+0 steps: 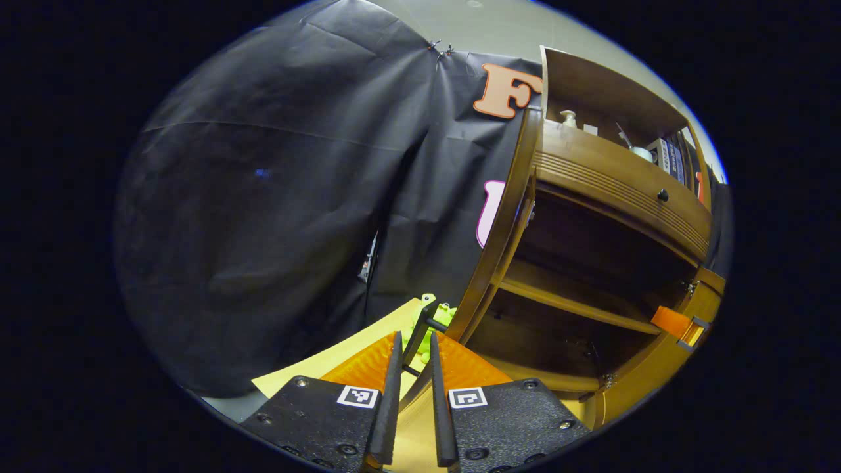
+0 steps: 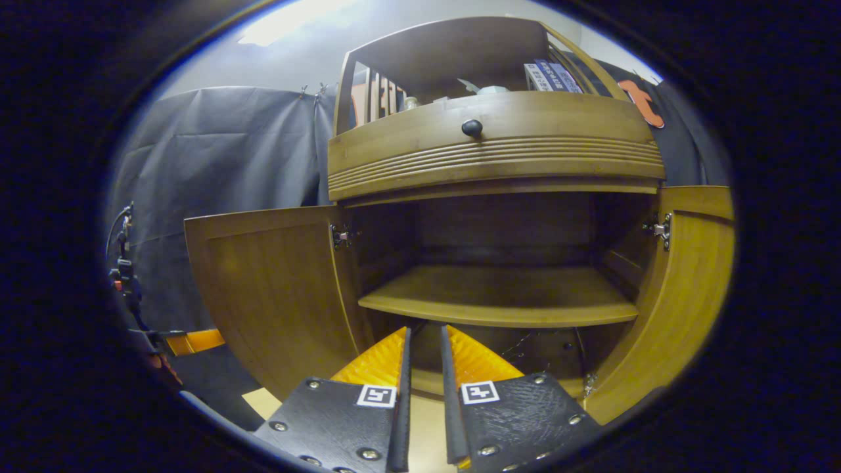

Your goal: Open the right door of the double-door shoe cabinet with the right hand, and open the left door with the left hand.

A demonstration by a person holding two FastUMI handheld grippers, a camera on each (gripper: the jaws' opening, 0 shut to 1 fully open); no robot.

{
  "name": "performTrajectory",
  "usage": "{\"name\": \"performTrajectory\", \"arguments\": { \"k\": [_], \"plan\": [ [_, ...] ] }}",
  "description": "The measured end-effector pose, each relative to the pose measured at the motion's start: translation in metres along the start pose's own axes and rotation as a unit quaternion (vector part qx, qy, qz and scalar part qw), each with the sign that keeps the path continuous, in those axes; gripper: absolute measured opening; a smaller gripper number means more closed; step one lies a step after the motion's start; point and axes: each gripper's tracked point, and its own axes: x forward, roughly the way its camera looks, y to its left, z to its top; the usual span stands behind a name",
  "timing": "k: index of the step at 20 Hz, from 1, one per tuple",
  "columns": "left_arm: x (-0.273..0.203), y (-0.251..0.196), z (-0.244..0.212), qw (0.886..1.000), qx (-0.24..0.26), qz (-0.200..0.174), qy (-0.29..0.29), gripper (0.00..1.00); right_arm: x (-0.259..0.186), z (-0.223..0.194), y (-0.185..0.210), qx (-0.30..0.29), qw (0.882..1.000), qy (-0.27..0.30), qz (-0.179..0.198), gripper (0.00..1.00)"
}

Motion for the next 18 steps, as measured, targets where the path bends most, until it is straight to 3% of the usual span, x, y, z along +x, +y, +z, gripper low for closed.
{"name": "performTrajectory", "arguments": {
  "k": [5,9,10,13,14,18],
  "plan": [
    [-0.021,-0.010,0.051,0.997,0.024,-0.016,-0.067,0.25,-0.007,0.002,-0.010,-0.002,1.000,-0.004,-0.013,0.22],
    [-0.033,-0.048,0.112,0.988,0.063,-0.041,-0.134,0.25,-0.012,0.006,-0.021,-0.001,1.000,-0.010,-0.025,0.22],
    [-0.036,-0.059,0.121,0.986,0.071,-0.052,-0.143,0.21,-0.012,0.007,-0.023,-0.001,1.000,-0.012,-0.029,0.22],
    [-0.035,-0.097,0.124,0.982,0.077,-0.098,-0.144,0.25,-0.020,0.014,-0.030,-0.002,0.999,-0.019,-0.038,0.22],
    [-0.035,-0.111,0.123,0.979,0.078,-0.117,-0.145,0.17,-0.023,0.018,-0.032,-0.003,0.999,-0.023,-0.043,0.22],
    [-0.027,-0.162,0.109,0.971,0.092,-0.178,-0.129,0.17,-0.042,0.039,-0.052,-0.002,0.996,-0.046,-0.071,0.22]
  ]
}}
